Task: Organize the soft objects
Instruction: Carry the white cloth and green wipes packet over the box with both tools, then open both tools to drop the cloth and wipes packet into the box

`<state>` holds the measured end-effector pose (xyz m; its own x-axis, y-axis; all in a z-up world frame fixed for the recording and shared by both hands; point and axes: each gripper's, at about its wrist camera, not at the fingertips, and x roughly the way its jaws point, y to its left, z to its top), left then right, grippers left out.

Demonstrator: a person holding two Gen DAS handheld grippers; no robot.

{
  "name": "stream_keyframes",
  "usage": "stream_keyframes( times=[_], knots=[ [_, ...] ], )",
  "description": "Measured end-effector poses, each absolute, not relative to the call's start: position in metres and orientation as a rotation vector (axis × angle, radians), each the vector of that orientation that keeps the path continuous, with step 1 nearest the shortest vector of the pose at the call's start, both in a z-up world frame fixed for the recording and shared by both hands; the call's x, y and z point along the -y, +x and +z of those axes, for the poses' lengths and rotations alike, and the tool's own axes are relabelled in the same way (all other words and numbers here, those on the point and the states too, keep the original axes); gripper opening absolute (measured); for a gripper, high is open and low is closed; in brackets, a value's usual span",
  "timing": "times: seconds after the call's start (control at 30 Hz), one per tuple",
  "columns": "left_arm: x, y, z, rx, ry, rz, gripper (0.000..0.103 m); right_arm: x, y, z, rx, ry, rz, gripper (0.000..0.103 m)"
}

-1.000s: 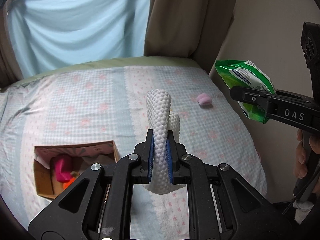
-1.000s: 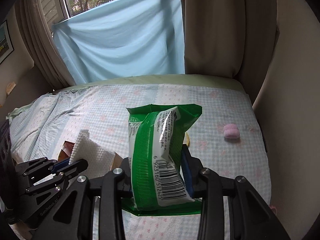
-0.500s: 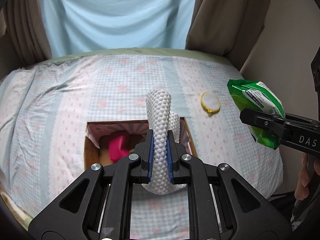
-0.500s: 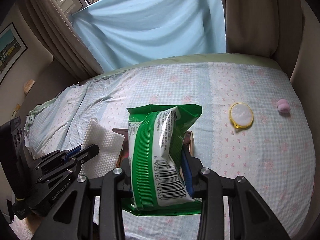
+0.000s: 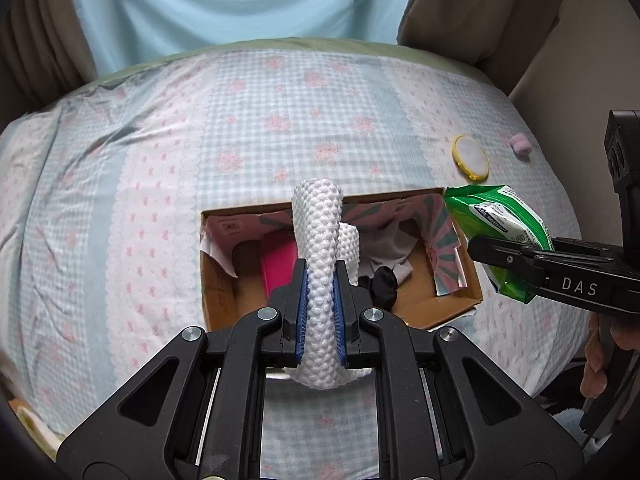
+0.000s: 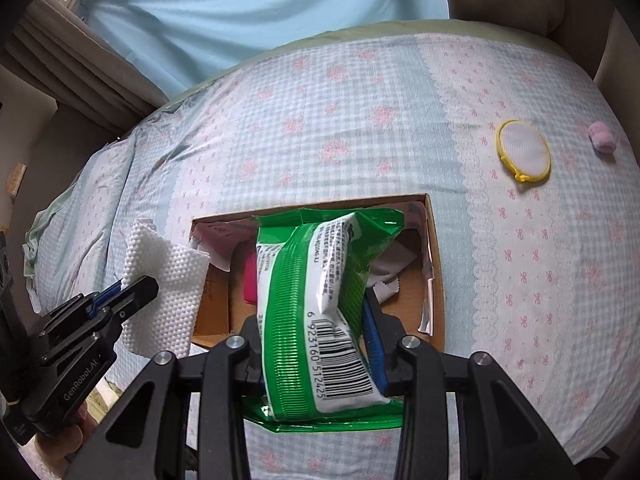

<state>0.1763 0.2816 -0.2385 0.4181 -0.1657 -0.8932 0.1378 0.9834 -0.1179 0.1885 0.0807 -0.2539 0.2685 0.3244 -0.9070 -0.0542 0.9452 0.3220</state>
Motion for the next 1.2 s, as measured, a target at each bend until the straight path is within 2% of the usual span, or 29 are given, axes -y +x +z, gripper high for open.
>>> stream_keyframes(
  times=[0.4,0.6,0.67,0.7,0.77,0.8,0.83,0.87,0.9,0.93,0.97,1.0,1.2],
  knots=[
    [-0.246,0.233,-0.324,-1.344,0.009,-0.276,0.01,-0.084,0.23,-0.328,-1.496,0.31,0.181,0.034],
    [-0.239,0.239,-0.342,-1.397,0.041,-0.295,0.01,-0.079,0.243,-0.345,-1.551,0.36,0.173,0.034],
    [-0.241,0.241,-0.341,-1.398,0.035,-0.297,0.01,-0.08,0.248,-0.349,-1.551,0.389,0.191,0.04],
    [-0.241,0.242,-0.342,-1.408,0.038,-0.301,0.01,-0.08,0.25,-0.349,-1.542,0.404,0.196,0.049],
    [-0.241,0.242,-0.345,-1.436,0.076,-0.299,0.012,-0.08,0.253,-0.35,-1.526,0.428,0.188,0.075],
    [-0.241,0.242,-0.35,-1.458,0.11,-0.288,0.013,-0.079,0.254,-0.35,-1.518,0.444,0.185,0.096],
    [-0.241,0.24,-0.355,-1.479,0.15,-0.272,0.014,-0.079,0.254,-0.35,-1.509,0.453,0.184,0.102],
    [-0.241,0.237,-0.359,-1.49,0.184,-0.263,0.016,-0.079,0.254,-0.349,-1.499,0.453,0.18,0.102],
    [-0.242,0.233,-0.363,-1.499,0.206,-0.265,0.019,-0.079,0.253,-0.348,-1.492,0.444,0.177,0.102],
    [-0.244,0.23,-0.365,-1.506,0.209,-0.276,0.039,-0.079,0.252,-0.348,-1.491,0.431,0.175,0.102],
    [-0.246,0.226,-0.366,-1.508,0.192,-0.296,0.089,-0.079,0.251,-0.348,-1.495,0.421,0.177,0.102],
    [-0.249,0.223,-0.365,-1.508,0.166,-0.316,0.1,-0.079,0.249,-0.348,-1.498,0.418,0.181,0.102],
    [-0.258,0.223,-0.36,-1.493,0.077,-0.301,0.103,-0.075,0.239,-0.342,-1.474,0.432,0.183,0.102]
  ],
)
